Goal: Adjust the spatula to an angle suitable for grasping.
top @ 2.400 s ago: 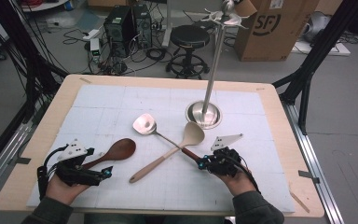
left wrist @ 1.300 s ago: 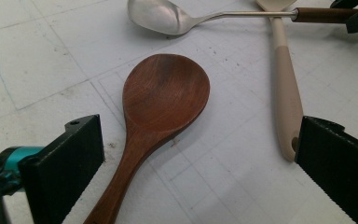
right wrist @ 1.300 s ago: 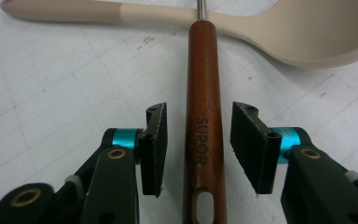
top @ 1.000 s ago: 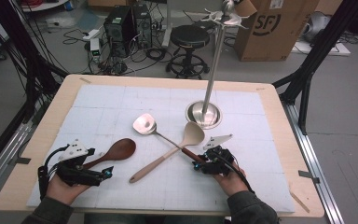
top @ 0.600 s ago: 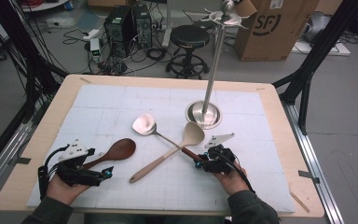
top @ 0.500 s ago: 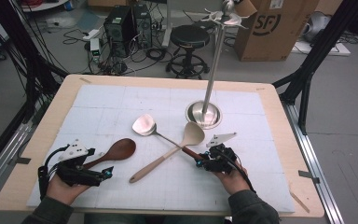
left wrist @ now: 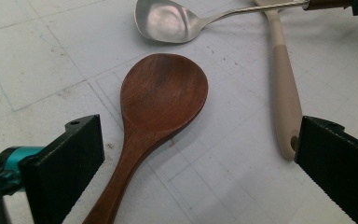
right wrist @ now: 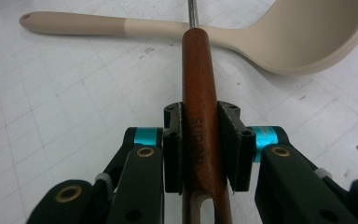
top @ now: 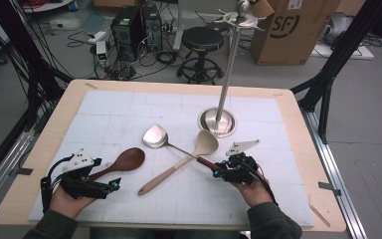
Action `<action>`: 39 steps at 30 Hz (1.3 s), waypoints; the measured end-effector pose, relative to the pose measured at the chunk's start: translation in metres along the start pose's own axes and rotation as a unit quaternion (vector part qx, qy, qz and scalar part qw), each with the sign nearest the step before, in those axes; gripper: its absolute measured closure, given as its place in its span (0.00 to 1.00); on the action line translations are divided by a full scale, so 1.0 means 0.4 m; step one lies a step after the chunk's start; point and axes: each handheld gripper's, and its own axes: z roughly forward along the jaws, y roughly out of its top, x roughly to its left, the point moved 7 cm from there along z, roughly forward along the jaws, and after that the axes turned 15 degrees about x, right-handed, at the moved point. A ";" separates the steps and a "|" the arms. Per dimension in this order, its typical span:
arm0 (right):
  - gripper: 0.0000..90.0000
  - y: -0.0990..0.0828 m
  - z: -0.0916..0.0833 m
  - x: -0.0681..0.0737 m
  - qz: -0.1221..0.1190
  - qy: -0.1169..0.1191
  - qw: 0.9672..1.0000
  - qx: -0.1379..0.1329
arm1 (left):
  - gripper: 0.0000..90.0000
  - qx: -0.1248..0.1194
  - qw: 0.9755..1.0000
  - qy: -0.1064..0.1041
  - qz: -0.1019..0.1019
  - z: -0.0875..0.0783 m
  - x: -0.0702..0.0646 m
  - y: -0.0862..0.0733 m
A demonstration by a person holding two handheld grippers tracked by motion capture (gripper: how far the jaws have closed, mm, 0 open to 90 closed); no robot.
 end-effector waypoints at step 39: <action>0.81 -0.049 -0.077 0.022 -0.030 0.027 0.999 0.017 | 0.02 0.002 1.000 -0.003 0.004 0.000 -0.002 0.000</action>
